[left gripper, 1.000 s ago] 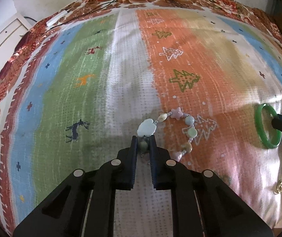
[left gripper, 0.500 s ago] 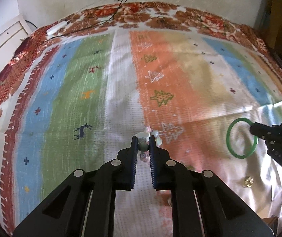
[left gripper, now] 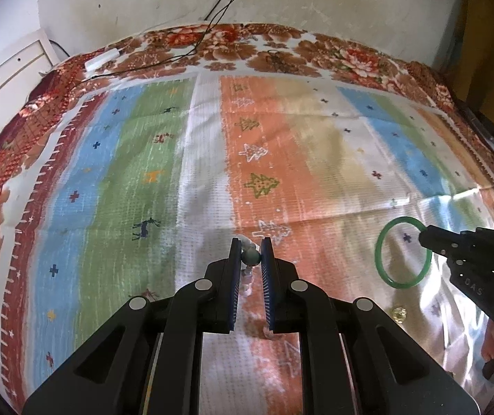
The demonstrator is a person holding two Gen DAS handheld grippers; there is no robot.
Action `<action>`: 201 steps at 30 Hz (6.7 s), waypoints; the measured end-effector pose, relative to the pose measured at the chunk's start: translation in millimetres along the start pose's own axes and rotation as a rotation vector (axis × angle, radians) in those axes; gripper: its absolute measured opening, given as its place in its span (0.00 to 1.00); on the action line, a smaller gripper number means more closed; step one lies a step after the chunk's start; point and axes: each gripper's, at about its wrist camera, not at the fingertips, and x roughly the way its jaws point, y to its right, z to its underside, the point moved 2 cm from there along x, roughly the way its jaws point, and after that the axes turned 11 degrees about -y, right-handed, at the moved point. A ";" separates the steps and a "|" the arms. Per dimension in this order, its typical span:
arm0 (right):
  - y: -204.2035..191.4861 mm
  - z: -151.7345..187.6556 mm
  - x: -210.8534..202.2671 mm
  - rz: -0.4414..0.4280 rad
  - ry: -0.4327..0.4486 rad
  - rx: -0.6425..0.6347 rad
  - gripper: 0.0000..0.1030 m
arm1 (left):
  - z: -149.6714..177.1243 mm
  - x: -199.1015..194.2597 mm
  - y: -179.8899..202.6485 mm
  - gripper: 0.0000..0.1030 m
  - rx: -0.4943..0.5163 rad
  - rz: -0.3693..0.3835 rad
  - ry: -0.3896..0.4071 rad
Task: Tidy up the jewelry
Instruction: 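Lift both held pieces and carry them over the silver tin, then open both tools to drop the bracelet and bangle into the tin, then move left tool to gold ring while right tool approaches gold pendant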
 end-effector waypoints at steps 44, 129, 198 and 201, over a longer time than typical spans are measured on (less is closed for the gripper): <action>-25.5 56.9 -102.2 -0.134 0.163 -0.062 0.08 | 63.8 -96.8 47.0 0.11 0.085 0.101 0.133; -14.8 89.5 -73.1 -0.209 -0.042 -0.049 0.46 | 93.9 -62.5 28.5 0.53 0.008 0.057 0.006; -18.3 45.1 49.1 -0.117 -0.326 -0.092 0.46 | 41.2 72.5 11.4 0.59 -0.011 0.053 -0.306; -18.2 43.8 52.0 -0.122 -0.330 -0.091 0.46 | 42.2 73.8 12.8 0.61 0.003 0.045 -0.310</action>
